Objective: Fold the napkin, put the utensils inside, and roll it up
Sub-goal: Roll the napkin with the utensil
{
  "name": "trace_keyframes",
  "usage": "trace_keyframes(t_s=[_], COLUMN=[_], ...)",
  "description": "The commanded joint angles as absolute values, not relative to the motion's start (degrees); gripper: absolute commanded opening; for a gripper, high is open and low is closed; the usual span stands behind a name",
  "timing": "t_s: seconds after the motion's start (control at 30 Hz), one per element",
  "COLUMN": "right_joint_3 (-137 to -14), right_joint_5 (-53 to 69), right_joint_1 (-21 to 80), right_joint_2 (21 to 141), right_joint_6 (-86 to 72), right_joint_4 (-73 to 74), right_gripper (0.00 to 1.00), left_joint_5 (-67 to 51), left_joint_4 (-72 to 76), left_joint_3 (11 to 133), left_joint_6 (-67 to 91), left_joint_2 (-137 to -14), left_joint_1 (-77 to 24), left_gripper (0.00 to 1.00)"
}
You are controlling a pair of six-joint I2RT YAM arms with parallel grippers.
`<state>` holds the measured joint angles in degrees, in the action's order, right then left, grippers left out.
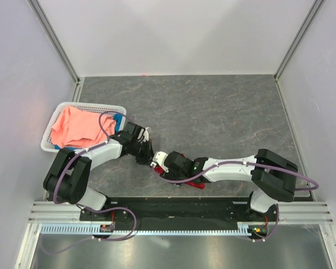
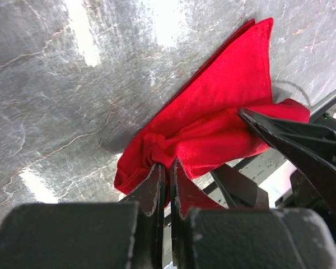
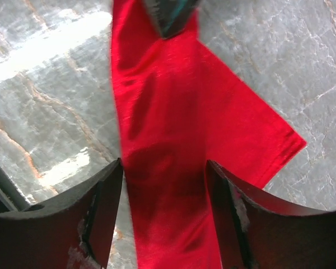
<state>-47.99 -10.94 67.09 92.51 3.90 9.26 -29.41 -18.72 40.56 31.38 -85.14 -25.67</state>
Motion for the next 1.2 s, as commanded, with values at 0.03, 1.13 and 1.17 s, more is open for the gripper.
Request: trace_keyframes(t_s=[0.03, 1.13, 1.17], right_joint_3=[-50.3, -59.5, -59.7], right_joint_5=[-3.4, 61.4, 61.3], right_joint_1=[62.1, 40.1, 39.9], right_joint_2=[93.2, 113.9, 114.3], right_joint_6=[3.9, -9.1, -9.1], right_joint_4=[10.6, 14.3, 14.4], right_gripper=[0.61, 0.28, 0.28], left_joint_5=[-31.9, -25.8, -25.8], left_joint_4=[-19.3, 1.0, 2.0], left_joint_3=[42.3, 21.5, 21.3], left_joint_6=[28.0, 31.1, 31.3], left_joint_2=[-84.9, -59.1, -59.9], left_joint_1=[-25.5, -25.3, -25.3], left_gripper=[0.02, 0.64, 0.64])
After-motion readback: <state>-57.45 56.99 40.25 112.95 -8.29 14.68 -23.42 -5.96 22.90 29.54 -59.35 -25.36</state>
